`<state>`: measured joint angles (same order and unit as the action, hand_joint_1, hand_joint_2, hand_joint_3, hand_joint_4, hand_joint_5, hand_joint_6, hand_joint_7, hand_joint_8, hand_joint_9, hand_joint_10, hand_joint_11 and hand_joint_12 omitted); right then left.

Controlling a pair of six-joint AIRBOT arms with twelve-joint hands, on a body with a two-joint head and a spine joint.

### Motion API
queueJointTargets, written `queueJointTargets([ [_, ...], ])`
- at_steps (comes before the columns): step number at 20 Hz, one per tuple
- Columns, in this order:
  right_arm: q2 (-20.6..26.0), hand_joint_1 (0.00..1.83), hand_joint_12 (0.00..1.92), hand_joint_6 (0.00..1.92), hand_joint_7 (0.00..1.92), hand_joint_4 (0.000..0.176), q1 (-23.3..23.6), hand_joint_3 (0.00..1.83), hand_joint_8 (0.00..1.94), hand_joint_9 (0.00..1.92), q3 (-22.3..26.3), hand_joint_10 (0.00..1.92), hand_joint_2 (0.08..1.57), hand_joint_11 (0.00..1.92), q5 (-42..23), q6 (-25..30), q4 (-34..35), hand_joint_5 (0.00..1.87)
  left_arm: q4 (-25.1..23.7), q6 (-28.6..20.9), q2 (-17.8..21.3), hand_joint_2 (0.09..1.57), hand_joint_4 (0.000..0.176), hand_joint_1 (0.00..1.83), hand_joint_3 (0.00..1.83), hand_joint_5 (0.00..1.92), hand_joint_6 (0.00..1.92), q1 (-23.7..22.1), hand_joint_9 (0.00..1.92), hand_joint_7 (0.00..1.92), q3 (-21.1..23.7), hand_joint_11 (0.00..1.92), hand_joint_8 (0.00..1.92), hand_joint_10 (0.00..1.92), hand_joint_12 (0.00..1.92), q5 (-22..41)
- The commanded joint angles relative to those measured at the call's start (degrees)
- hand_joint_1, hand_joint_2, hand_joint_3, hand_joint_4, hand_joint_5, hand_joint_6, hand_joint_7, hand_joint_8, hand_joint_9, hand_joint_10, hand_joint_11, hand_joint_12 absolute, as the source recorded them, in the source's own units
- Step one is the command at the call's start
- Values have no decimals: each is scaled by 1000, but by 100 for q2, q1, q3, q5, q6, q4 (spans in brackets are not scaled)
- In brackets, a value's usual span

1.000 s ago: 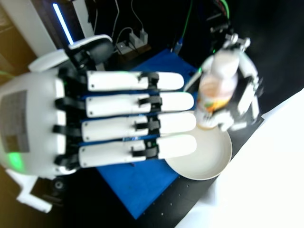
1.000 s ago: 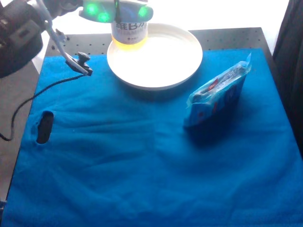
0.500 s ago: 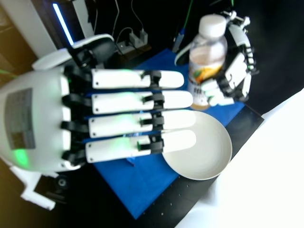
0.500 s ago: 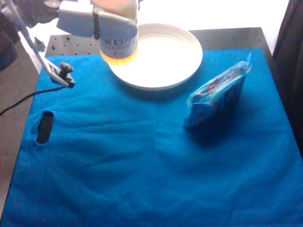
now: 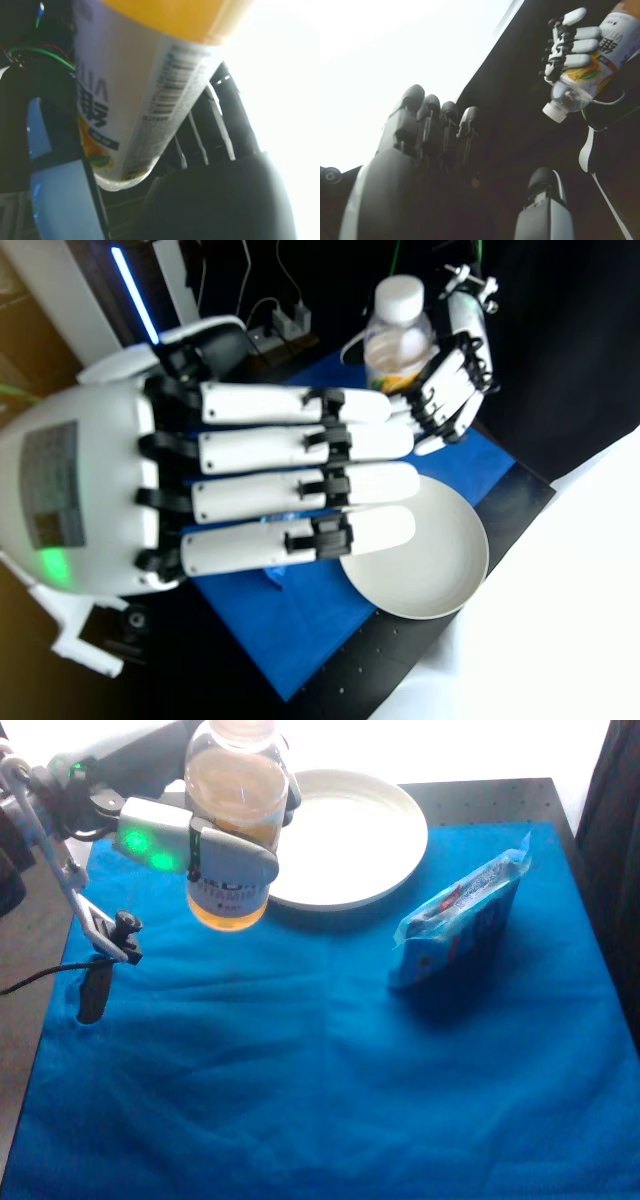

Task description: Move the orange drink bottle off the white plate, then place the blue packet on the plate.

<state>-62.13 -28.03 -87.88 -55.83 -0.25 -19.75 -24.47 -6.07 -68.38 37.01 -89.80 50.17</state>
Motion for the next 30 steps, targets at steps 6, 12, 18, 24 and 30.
queueJointTargets([
  [6, -20, 430, 351, 0, 244, 0, 104, 0, 1, 148, -15, 1, 904, 0, -555, 31, 313, 593, 413, -86, 1, 1093, 0, 1235, 1, 948, 954, 269, 1043, 1101, 163, 424, 865, 14, 996, 806],
  [12, -20, 450, 460, 1, 278, 0, 101, 0, 1, 184, -12, 4, 910, 0, -555, 31, 311, 600, 630, 71, 77, 1130, 0, 1215, 0, 973, 903, 634, 1068, 930, 376, 446, 1161, 38, 1253, 1042],
  [18, -20, 470, 517, 0, 265, 0, 99, 0, 4, 187, -7, 6, 892, 0, -555, 31, 309, 587, 730, 141, 101, 1155, 0, 1208, 0, 945, 931, 813, 1029, 868, 474, 373, 1275, 48, 1306, 1158],
  [24, -48, 461, 692, 0, 328, 0, 97, 0, 2, 264, -11, 5, 906, 0, -555, 31, 294, 586, 710, 142, 101, 1120, 0, 1222, 0, 978, 889, 841, 1064, 967, 479, 462, 1108, 61, 1151, 1076],
  [30, -51, 460, 585, 1, 301, 0, 97, 0, 0, 226, -10, 1, 907, 0, -555, 31, 286, 576, 652, 142, 109, 1121, 22, 1214, 1, 915, 1063, 838, 1014, 1011, 482, 471, 962, 7, 960, 1001],
])
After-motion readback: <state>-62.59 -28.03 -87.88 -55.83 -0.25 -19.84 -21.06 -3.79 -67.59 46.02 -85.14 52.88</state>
